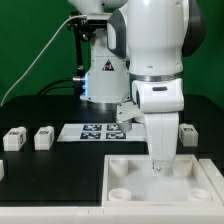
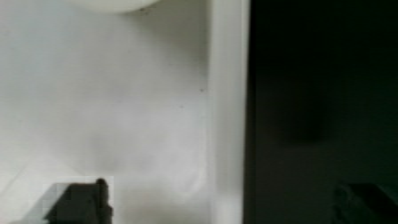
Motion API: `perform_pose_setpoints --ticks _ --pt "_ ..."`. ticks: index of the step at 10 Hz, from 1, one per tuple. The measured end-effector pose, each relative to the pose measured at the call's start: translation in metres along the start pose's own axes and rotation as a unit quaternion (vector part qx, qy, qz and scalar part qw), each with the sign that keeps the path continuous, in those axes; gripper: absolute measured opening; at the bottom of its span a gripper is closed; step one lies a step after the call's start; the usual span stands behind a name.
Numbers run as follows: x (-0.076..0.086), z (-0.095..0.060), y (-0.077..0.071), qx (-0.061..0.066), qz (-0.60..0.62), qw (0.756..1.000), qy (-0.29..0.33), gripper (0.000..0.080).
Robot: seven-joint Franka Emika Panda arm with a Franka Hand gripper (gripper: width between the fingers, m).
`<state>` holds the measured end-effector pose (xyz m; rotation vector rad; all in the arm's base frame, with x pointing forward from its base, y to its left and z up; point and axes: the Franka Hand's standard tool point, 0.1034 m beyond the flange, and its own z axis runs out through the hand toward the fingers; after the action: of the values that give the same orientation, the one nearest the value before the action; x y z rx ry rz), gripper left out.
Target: Assemble one leg
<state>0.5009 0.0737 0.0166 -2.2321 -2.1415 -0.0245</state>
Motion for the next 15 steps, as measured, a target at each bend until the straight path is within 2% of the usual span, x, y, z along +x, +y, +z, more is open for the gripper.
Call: perform_pose_setpoints --ticks 2,3,5,6,9,11,12,13,15 --pt "0.002 -0.002 0.001 -0.002 0.003 1.0 0.0 0.0648" --pt "0.005 -0.009 0.001 -0.007 0.017 1.0 -0.001 0.0648" --pt "0.013 -0.035 -0.008 -0.022 0.053 0.998 -0.006 0.0649" --pt "0.013 -0.042 -0.012 -0.028 0.06 0.998 -0.007 0.0649" --pt "0.008 -0.041 -0.017 -0.029 0.073 0.997 -0.005 0.0649" --pt "0.009 -0.041 -0.017 -0.029 0.167 0.986 -0.002 0.0649" --pt "0.009 -0.04 -0.018 -0.029 0.208 0.978 0.0 0.0649" --pt "0.008 -0.036 -0.024 -0.032 0.283 0.959 0.011 0.0649" --pt "0.022 -0.033 -0.034 -0.022 0.432 0.902 0.02 0.0649"
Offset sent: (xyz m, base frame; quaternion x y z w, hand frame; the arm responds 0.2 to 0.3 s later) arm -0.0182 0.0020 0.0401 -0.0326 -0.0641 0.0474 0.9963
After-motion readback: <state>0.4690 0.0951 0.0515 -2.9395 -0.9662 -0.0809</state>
